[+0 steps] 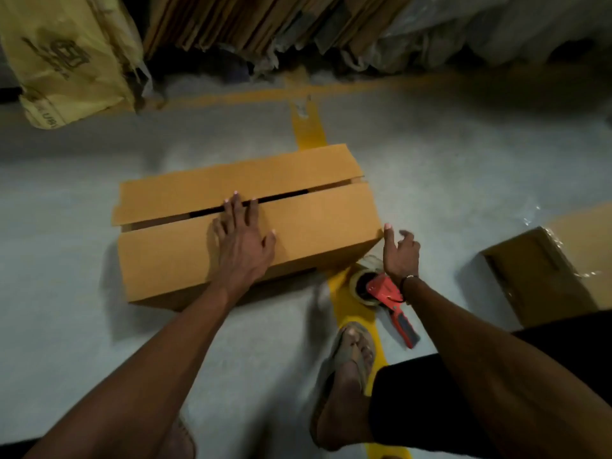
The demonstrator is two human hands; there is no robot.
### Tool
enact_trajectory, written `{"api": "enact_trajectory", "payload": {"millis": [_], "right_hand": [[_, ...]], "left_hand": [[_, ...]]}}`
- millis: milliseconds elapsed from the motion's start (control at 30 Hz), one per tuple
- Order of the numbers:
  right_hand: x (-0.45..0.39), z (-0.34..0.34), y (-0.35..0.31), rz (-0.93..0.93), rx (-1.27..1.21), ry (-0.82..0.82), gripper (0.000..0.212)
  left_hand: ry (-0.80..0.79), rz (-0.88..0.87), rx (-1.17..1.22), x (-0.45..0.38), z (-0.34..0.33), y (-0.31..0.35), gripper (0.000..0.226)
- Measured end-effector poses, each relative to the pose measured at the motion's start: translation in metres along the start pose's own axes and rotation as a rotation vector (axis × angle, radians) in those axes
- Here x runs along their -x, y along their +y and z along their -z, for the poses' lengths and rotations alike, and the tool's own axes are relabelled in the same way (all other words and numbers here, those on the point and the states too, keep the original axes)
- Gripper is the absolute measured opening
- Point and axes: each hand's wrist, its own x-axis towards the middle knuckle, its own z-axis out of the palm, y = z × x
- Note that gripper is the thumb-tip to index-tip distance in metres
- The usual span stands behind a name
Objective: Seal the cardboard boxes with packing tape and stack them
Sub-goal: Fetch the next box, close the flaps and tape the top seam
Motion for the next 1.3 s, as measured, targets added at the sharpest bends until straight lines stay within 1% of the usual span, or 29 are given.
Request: {"api": "enact_trajectory", "payload": {"millis": [67, 100, 167, 233, 300, 367, 433, 500, 533, 600, 733, 867, 1033, 1100, 1200, 1300], "right_hand": [[0.006, 0.006, 0.037, -0.158, 0.034, 0.013, 0.085], [0.006, 0.005, 0.056, -0.214, 0.075, -0.013, 0.085], [0.007, 0.001, 0.083, -0.282, 0.150, -0.074, 0.095], [0.007, -0.006, 0.106, -0.351, 0.165, -0.089, 0.108], [0.010, -0.012, 0.123, -0.426, 0.150, -0.108, 0.104], [0.015, -0.016, 0.136, -0.446, 0.182, -0.192, 0.102], [0.015, -0.023, 0.152, -0.446, 0.197, -0.205, 0.112], [0.009, -0.029, 0.160, -0.452, 0.215, -0.209, 0.125], [0.006, -0.031, 0.161, -0.457, 0.220, -0.217, 0.129], [0.009, -0.024, 0.146, -0.497, 0.228, -0.214, 0.128], [0.015, -0.006, 0.124, -0.528, 0.322, -0.171, 0.119], [0.024, 0.020, 0.102, -0.468, 0.430, -0.195, 0.106], [0.038, 0.059, 0.063, -0.383, 0.436, -0.042, 0.104], [0.046, 0.088, 0.037, -0.312, 0.458, 0.008, 0.101], [0.061, 0.139, -0.008, -0.163, 0.565, 0.032, 0.097], [0.075, 0.186, -0.048, -0.030, 0.592, 0.043, 0.097]], "left_hand": [[-0.002, -0.116, -0.015, 0.000, -0.009, 0.035, 0.077], [-0.002, -0.160, -0.025, 0.001, -0.014, 0.049, 0.076], [-0.031, -0.211, -0.042, 0.002, -0.029, 0.069, 0.074], [-0.072, -0.231, -0.052, 0.006, -0.046, 0.077, 0.073], [-0.084, -0.232, -0.061, 0.010, -0.061, 0.076, 0.073], [-0.078, -0.232, -0.068, 0.012, -0.071, 0.072, 0.071], [-0.071, -0.234, -0.074, 0.012, -0.075, 0.070, 0.070], [-0.069, -0.237, -0.063, 0.010, -0.077, 0.068, 0.069], [-0.071, -0.239, -0.053, 0.010, -0.076, 0.068, 0.069], [-0.076, -0.244, -0.056, 0.009, -0.077, 0.067, 0.069], [-0.093, -0.244, -0.054, 0.008, -0.072, 0.069, 0.068], [-0.175, -0.243, -0.092, 0.005, -0.052, 0.072, 0.068], [-0.280, -0.284, -0.120, 0.010, -0.005, 0.068, 0.059], [-0.275, -0.291, -0.124, 0.018, 0.021, 0.069, 0.055], [-0.220, -0.310, -0.091, 0.035, 0.068, 0.070, 0.054], [-0.174, -0.313, -0.059, 0.058, 0.114, 0.071, 0.052]]}}
